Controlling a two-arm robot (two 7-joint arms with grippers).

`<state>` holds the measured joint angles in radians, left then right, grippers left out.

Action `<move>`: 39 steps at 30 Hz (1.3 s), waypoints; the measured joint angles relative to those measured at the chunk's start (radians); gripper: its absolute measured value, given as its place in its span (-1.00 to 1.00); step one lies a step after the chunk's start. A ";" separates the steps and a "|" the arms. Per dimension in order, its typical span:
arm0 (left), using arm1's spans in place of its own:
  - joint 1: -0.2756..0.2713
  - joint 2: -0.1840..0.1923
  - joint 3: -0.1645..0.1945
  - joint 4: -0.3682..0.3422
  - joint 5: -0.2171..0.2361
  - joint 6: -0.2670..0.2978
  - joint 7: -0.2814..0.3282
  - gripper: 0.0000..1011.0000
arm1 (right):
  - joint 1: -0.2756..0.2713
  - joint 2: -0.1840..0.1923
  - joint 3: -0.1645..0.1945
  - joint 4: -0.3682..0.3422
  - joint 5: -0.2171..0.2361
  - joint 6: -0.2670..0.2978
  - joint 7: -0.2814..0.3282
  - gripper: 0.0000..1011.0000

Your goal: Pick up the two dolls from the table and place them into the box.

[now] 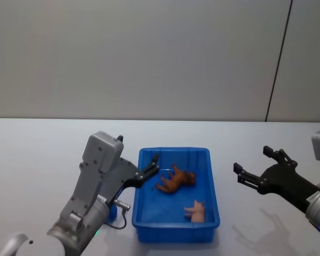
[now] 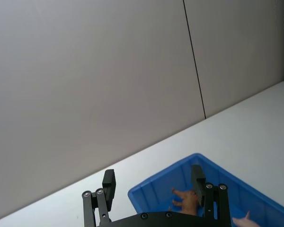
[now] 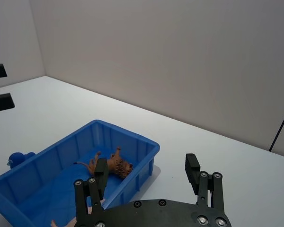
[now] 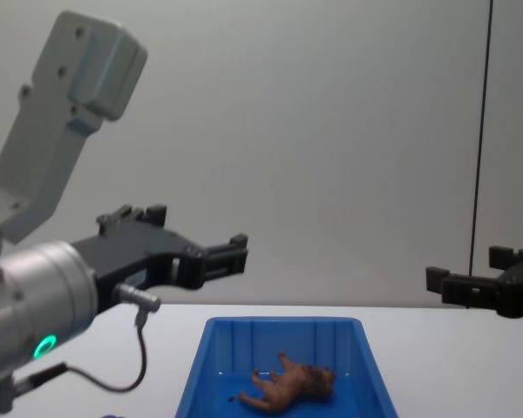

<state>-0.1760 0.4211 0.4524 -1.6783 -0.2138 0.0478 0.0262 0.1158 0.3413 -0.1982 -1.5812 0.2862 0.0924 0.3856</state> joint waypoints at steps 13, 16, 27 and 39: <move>0.079 0.048 -0.003 -0.031 -0.030 0.044 0.055 0.98 | -0.014 0.016 0.010 -0.011 0.006 -0.014 0.003 0.98; 0.090 0.057 -0.006 -0.025 -0.035 0.049 0.061 0.98 | -0.015 0.017 0.011 -0.011 0.007 -0.015 0.004 0.98; 0.101 0.071 -0.021 0.021 -0.040 0.067 0.053 0.98 | -0.019 0.022 0.013 -0.014 0.008 -0.018 0.005 0.98; 0.070 0.060 -0.033 0.109 -0.010 0.104 -0.016 0.98 | -0.021 0.023 0.014 -0.015 0.009 -0.020 0.005 0.98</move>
<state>-0.1055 0.4816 0.4192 -1.5692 -0.2242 0.1519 0.0098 0.0952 0.3647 -0.1840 -1.5963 0.2950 0.0725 0.3908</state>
